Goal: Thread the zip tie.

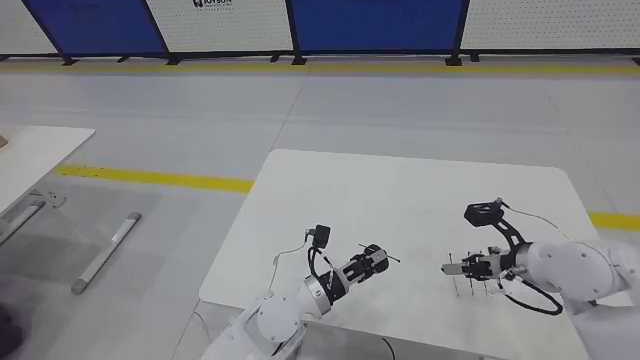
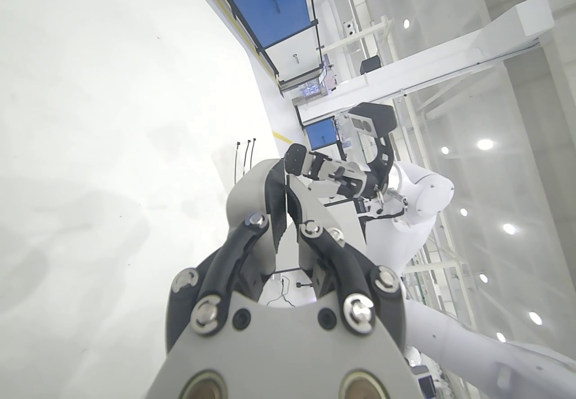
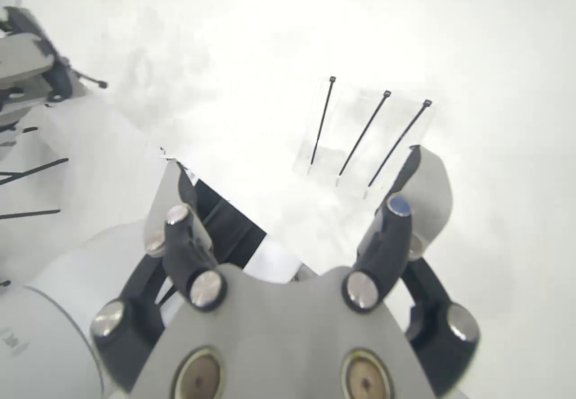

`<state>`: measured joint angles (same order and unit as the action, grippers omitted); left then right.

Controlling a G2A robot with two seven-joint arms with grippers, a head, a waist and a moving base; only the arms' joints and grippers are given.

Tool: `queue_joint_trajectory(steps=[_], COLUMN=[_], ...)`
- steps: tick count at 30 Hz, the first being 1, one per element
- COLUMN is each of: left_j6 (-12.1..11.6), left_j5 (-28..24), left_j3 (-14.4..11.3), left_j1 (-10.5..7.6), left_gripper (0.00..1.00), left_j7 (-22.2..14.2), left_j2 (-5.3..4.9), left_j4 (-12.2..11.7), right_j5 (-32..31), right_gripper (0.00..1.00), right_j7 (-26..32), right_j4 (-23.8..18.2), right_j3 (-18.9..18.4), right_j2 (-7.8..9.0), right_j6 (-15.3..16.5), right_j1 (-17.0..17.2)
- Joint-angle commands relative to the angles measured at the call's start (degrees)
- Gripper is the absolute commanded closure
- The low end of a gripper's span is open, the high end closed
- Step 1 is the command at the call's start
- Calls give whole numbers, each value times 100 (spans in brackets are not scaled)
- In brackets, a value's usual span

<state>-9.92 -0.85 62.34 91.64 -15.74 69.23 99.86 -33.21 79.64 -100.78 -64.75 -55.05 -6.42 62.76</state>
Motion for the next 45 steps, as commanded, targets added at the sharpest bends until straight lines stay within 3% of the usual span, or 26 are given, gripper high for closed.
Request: queue_joint_trajectory(steps=[1,10,18,28,35,39,42,45], left_j6=[0,0,0,0,0,0,0,0], left_j5=[0,0,0,0,0,0,0,0], left_j3=[0,0,0,0,0,0,0,0], left_j1=[0,0,0,0,0,0,0,0], left_gripper=[100,100,100,100,100,100,100,100], left_j7=[0,0,0,0,0,0,0,0], left_j2=[0,0,0,0,0,0,0,0], left_j4=[0,0,0,0,0,0,0,0], right_j5=[-62,-57,-329,-318,-800,-848,-727,-708], right_gripper=[0,0,0,0,0,0,0,0], right_j7=[0,-29,-88,-248,0,0,0,0], right_j4=[63,66,261,268,-375,-425,-306,-305], right_j3=[110,121,536,518,229,448,853,879], right_j2=[2,0,-82,-82,59,217,358,369], right_j6=[-125,-111,-347,-338,-1045,-1252,-1306,-1306], right_j1=[-92,-76,-321,-259,32,23,-288,-331])
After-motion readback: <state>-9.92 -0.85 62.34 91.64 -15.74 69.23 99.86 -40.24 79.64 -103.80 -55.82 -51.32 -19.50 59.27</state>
